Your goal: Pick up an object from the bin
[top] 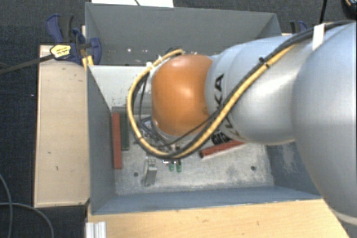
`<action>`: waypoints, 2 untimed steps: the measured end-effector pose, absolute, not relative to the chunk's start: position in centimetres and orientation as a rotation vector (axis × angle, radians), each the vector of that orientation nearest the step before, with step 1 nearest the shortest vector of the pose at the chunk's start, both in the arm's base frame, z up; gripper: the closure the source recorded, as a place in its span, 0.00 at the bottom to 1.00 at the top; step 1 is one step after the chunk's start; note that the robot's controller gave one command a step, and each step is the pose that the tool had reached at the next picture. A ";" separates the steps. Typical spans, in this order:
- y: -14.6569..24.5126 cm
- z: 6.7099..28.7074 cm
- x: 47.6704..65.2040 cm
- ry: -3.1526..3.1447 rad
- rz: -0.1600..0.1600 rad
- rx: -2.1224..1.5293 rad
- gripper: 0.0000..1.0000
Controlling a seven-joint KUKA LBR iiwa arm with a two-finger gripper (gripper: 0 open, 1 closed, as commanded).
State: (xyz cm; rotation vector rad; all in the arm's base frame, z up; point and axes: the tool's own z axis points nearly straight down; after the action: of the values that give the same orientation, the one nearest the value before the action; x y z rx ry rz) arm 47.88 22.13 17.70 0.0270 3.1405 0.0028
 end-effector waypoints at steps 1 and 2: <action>17.3 6.7 53.0 3.135 -0.003 0.255 0.00; 12.4 14.3 57.8 3.120 0.002 0.235 0.00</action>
Offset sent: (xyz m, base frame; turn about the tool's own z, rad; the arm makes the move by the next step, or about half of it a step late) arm 0.0509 -0.0462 -0.1070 0.1457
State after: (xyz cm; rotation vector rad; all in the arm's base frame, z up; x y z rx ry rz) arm 57.78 12.36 14.31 0.2350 3.1205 0.0015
